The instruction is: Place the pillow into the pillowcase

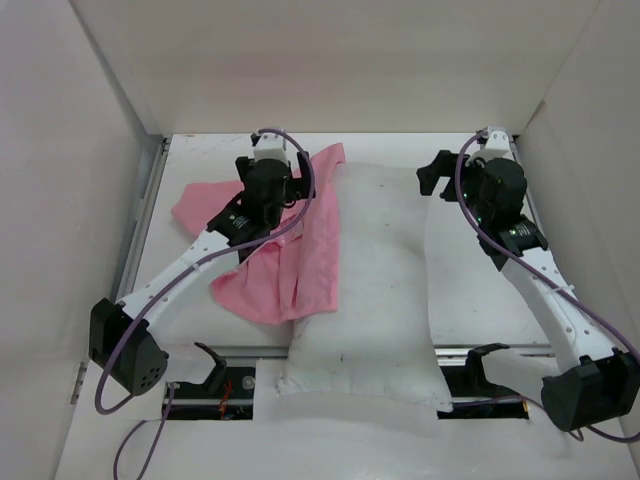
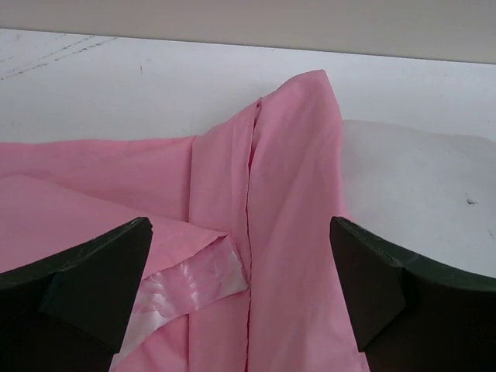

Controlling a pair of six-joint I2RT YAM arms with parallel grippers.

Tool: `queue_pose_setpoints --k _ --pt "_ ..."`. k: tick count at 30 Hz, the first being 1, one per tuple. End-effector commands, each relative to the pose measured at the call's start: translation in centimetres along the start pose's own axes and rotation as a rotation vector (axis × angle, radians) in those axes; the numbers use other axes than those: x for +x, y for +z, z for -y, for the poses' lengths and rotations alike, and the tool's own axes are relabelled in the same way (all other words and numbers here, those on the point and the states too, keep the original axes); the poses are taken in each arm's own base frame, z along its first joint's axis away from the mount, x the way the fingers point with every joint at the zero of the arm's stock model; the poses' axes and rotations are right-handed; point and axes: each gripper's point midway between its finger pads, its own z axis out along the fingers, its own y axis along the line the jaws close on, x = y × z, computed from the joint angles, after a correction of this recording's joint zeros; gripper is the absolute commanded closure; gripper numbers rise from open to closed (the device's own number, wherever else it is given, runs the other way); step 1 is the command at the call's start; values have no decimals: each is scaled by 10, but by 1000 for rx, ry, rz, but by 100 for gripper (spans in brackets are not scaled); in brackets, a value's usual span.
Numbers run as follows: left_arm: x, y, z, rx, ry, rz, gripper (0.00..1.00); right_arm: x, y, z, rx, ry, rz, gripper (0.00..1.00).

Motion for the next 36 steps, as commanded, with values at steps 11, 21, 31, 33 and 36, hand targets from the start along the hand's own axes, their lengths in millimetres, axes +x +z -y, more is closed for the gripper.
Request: queue_pose_setpoints --k 11,21,31,33,36 --pt "-60 -36 20 169 -73 186 0 -23 33 -43 -216 -66 -8 0" --pt "-33 -50 -6 97 -130 144 0 107 5 -95 -187 -146 -436 0" --pt "-26 -47 -8 96 -138 137 0 196 -9 -36 206 -98 -656 21" --pt "-26 -46 -10 87 -139 140 0 186 2 5 396 -63 -601 86" --pt "-23 -46 -15 59 -131 130 0 158 17 61 629 19 -495 100"
